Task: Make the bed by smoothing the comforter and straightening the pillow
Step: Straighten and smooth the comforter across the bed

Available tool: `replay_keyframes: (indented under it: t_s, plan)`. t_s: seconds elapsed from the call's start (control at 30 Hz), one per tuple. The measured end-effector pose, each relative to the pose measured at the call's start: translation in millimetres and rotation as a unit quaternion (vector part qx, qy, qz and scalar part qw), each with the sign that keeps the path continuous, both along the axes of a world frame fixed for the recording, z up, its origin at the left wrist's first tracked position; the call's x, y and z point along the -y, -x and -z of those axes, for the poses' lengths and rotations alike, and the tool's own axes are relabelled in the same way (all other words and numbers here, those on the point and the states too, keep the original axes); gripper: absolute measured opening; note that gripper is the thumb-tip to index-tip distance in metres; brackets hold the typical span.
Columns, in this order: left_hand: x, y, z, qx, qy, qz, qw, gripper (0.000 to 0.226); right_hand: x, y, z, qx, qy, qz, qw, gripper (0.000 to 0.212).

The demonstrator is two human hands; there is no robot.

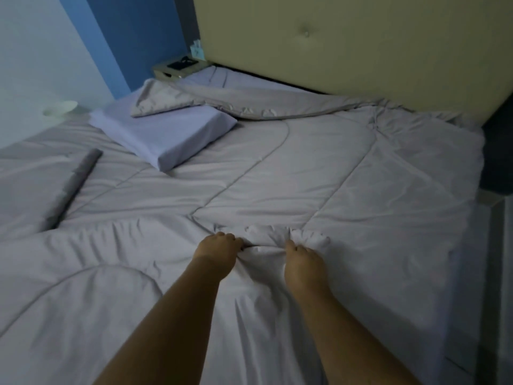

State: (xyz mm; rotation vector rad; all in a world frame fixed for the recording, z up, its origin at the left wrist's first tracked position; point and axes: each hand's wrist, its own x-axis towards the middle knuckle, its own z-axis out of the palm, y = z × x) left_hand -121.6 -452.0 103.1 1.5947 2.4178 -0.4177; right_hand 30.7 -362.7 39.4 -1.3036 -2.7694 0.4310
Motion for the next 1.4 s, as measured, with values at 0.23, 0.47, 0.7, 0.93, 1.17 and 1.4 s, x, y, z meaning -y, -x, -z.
replay_keyframes:
  t_s: [0.23, 0.47, 0.7, 0.93, 1.17, 1.4]
  plan:
    - [119, -31, -86, 0.012, -0.022, -0.009, 1.0, 0.048, 115, -33, -125, 0.037, -0.096, -0.032, 0.994, 0.053]
    - [279, -70, -193, -0.016, -0.037, 0.017, 0.999, 0.045, 270, -73, -237, 0.021, -0.115, -0.019, 0.993, 0.042]
    - [374, -79, -243, -0.032, -0.007, -0.007, 0.999, 0.039, 355, -78, -290, 0.052, -0.075, -0.063, 0.994, 0.044]
    - [432, -89, -258, -0.026, 0.017, -0.019, 0.999, 0.04, 409, -85, -333, 0.173, -0.077, -0.115, 0.975, 0.053]
    - [495, -96, -268, -0.028, 0.036, 0.023, 0.999, 0.041, 489, -99, -346, 0.224, -0.032, -0.077, 0.971, 0.062]
    - [620, -109, -248, -0.025, 0.068, 0.104, 0.992, 0.04, 611, -107, -306, 0.237, 0.085, -0.013, 0.968, 0.043]
